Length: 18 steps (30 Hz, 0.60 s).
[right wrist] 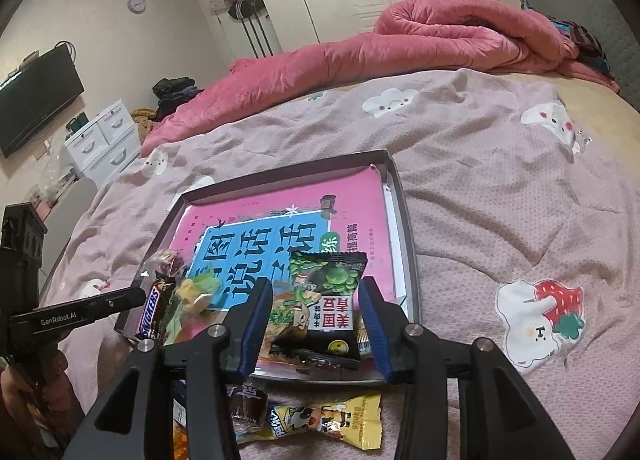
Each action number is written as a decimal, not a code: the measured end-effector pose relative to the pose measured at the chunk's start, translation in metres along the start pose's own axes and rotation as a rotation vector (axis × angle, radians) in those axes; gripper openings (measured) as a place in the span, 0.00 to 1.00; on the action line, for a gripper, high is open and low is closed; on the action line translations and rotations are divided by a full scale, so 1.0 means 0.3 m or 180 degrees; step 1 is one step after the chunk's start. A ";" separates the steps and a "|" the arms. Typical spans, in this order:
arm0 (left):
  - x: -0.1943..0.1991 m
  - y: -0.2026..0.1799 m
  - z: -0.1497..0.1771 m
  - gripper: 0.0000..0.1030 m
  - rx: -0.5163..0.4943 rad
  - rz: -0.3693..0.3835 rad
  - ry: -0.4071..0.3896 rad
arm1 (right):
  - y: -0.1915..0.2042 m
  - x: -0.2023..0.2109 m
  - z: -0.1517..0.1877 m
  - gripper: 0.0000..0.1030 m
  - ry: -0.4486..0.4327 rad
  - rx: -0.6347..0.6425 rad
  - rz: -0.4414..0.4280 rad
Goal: Organize snacks
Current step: 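Lower Snickers into tray and open left tool while right tool releases pea packet there, then withdraw both tools from tray toward the remaining snacks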
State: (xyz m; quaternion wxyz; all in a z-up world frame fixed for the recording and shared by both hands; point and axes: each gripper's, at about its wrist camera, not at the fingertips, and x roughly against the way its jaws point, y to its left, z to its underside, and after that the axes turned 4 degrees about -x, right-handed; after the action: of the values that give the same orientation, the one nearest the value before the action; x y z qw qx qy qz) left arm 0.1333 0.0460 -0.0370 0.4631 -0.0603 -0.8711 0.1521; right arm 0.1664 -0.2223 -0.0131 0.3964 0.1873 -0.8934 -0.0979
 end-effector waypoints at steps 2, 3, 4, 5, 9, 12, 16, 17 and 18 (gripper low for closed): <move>0.011 -0.001 -0.003 0.27 -0.0002 0.0010 -0.0030 | 0.009 0.007 0.000 0.43 -0.0022 0.0033 -0.0009; 0.015 -0.002 -0.003 0.28 -0.0005 0.0012 -0.0044 | 0.013 0.011 0.000 0.43 -0.0034 0.0051 -0.0020; 0.021 -0.004 -0.005 0.29 -0.0008 0.0016 -0.0056 | 0.016 0.015 0.000 0.43 -0.0044 0.0061 -0.0022; 0.027 -0.005 -0.007 0.32 -0.0010 0.0023 -0.0068 | 0.021 0.020 0.000 0.43 -0.0053 0.0074 -0.0027; 0.049 -0.010 -0.008 0.40 -0.0008 0.0052 -0.0113 | 0.033 0.036 0.000 0.44 -0.0079 0.0116 -0.0048; 0.064 -0.015 -0.008 0.44 -0.0019 0.0045 -0.0132 | 0.038 0.051 0.002 0.47 -0.0100 0.0119 -0.0078; 0.075 -0.015 -0.001 0.51 0.0001 0.0045 -0.0116 | 0.043 0.067 0.004 0.48 -0.0114 0.0126 -0.0102; 0.077 -0.015 0.001 0.51 0.0004 0.0045 -0.0112 | 0.044 0.070 0.005 0.48 -0.0114 0.0128 -0.0113; 0.081 -0.014 0.006 0.51 0.0013 0.0041 -0.0108 | 0.046 0.074 0.006 0.48 -0.0106 0.0132 -0.0124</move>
State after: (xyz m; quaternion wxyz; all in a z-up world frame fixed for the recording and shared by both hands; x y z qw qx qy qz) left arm 0.1184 0.0478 -0.0174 0.4473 -0.0623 -0.8781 0.1578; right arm 0.1477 -0.2189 0.0050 0.3755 0.2111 -0.8979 -0.0902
